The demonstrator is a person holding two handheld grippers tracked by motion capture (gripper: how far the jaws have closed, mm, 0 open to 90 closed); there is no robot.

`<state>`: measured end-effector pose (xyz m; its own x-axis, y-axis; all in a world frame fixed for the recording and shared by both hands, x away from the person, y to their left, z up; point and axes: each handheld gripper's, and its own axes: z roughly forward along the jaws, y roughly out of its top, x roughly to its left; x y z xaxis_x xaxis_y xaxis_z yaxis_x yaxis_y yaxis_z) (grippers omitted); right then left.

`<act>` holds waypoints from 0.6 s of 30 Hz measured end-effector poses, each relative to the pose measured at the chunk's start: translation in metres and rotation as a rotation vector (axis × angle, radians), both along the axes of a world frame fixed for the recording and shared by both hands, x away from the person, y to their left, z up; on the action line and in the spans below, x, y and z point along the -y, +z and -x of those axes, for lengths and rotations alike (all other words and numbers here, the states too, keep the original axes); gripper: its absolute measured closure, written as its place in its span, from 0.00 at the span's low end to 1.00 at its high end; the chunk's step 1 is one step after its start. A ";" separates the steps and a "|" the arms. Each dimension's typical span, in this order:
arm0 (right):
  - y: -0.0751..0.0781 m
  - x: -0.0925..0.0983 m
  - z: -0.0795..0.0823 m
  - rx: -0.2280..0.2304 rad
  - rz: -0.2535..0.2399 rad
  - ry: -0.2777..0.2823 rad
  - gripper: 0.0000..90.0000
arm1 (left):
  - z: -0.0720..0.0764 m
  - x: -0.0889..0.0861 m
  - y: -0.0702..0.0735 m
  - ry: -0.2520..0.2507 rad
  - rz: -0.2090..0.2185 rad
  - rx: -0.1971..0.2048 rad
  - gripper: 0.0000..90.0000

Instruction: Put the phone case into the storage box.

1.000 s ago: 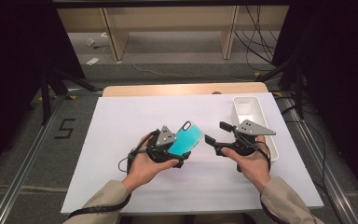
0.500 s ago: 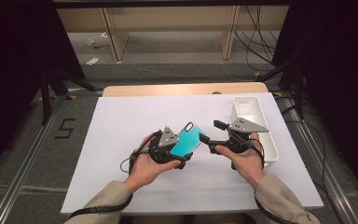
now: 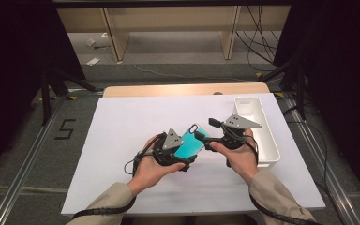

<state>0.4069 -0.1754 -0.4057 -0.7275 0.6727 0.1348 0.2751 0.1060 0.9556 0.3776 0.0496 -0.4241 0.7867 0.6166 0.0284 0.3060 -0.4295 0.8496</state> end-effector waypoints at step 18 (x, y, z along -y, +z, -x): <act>-0.009 -0.012 -0.010 -0.055 -0.014 0.019 0.37 | 0.002 0.004 -0.001 -0.011 0.001 0.009 0.19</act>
<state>0.4174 -0.1632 -0.4143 -0.7315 0.6565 0.1840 0.3254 0.0990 0.9404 0.3753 0.0452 -0.4252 0.7932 0.6080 0.0344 0.2938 -0.4316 0.8529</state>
